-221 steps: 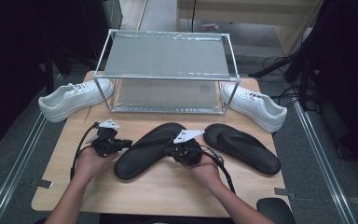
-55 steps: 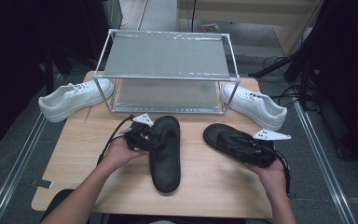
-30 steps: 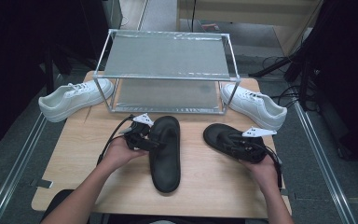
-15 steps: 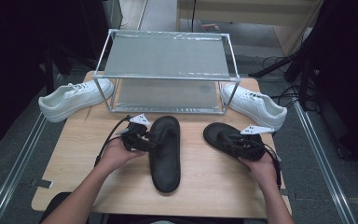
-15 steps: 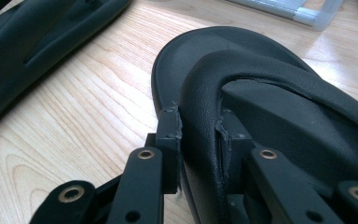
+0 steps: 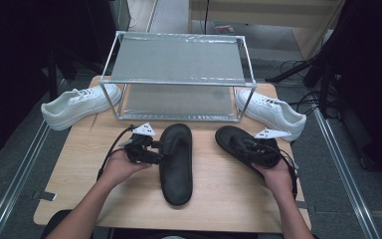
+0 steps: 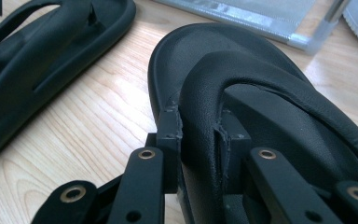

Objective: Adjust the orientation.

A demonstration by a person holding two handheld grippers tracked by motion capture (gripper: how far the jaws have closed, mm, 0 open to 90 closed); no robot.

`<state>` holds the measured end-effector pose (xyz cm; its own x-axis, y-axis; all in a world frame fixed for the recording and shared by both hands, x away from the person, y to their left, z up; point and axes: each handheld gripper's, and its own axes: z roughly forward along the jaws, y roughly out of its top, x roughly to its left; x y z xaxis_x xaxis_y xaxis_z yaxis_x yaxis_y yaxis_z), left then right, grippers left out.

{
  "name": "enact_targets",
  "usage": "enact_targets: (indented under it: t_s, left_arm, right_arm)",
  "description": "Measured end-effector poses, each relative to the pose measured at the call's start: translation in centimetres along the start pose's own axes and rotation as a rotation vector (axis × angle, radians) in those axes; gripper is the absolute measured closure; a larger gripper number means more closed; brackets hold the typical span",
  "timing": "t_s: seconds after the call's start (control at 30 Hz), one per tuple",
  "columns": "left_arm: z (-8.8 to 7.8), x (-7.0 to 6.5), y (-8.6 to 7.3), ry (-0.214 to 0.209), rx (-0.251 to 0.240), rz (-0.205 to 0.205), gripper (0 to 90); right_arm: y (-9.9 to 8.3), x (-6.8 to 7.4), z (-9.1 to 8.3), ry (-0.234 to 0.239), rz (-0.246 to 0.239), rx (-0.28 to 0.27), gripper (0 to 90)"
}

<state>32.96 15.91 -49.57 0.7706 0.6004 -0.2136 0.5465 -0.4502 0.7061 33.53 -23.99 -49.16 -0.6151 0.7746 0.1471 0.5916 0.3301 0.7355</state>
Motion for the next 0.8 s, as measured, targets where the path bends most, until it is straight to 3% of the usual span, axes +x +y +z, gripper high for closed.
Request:
enact_targets:
  t_s: [0.33, 0.8]
  left_arm:
    - [-0.8, 0.2, -1.0, 0.021, -0.004, -0.018, 38.7]
    - [-2.3, 0.3, -2.6, 0.06, -0.016, -0.057, 38.5]
  right_arm:
    - [1.4, 1.2, 0.8, 0.018, -0.019, -0.019, 75.3]
    - [3.3, 3.0, 3.5, 0.058, -0.052, 0.007, 75.0]
